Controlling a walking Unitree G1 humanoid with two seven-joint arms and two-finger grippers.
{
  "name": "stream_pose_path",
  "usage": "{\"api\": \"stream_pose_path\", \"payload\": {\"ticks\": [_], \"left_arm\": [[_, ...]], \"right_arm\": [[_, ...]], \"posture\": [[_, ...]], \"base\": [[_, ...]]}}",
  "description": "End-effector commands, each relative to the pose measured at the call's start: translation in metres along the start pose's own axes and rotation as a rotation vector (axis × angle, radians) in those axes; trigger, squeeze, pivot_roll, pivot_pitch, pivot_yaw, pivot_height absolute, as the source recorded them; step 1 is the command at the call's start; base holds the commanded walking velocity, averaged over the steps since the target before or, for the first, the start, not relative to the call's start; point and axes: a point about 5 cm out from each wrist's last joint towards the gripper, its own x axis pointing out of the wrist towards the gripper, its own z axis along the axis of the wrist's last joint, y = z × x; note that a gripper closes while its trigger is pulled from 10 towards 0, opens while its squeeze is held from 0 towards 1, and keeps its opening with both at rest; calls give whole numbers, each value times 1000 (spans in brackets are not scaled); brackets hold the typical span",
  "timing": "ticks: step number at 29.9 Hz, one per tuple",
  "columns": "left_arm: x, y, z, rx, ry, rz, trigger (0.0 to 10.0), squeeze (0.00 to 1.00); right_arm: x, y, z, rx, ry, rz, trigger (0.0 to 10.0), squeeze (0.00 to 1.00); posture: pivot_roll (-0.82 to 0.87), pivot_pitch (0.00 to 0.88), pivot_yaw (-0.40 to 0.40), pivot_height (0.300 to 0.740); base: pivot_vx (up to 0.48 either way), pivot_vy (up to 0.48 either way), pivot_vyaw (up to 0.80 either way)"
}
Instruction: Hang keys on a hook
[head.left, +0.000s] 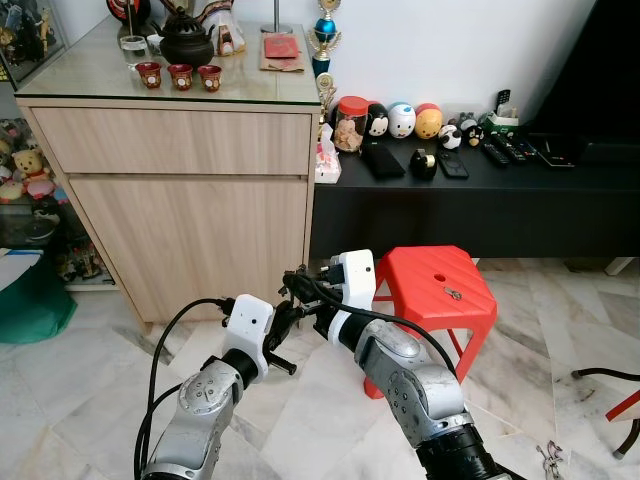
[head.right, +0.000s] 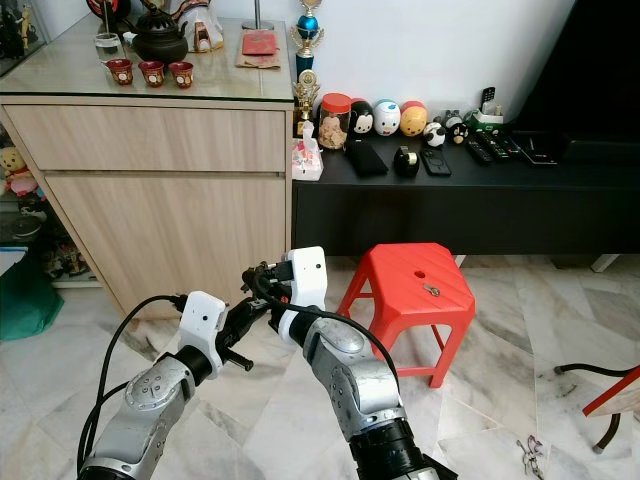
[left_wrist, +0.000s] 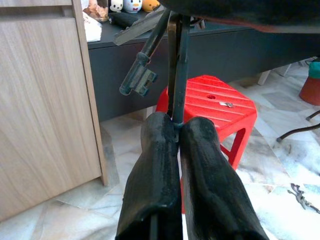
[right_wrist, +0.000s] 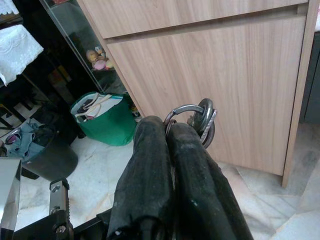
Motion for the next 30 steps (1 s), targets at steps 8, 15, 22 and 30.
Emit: {"api": "stream_pose_path", "payload": {"ticks": [8,15,22,30], "left_arm": [[1,-1,-1,-13,8,-17,0,0],[-3,4,0,0,7,-4,0,0],[-6,8,-1,4,9,8,0,0],[-9,11,0,3,3,20,0,0]], "right_arm": [[1,3,1,10,-22,1,10000,0],[-3,-7,2,-52,-9,-37,10000,0],[-8,-24,5,-138,9,-94,10000,0],[-15,-39,5,-162,21,-152,10000,0]], "posture": [[96,0,-118,740],[95,0,-115,740],[92,0,-114,740],[93,0,-114,740]], "base": [[0,0,0],[0,0,0],[0,0,0],[0,0,0]]}}
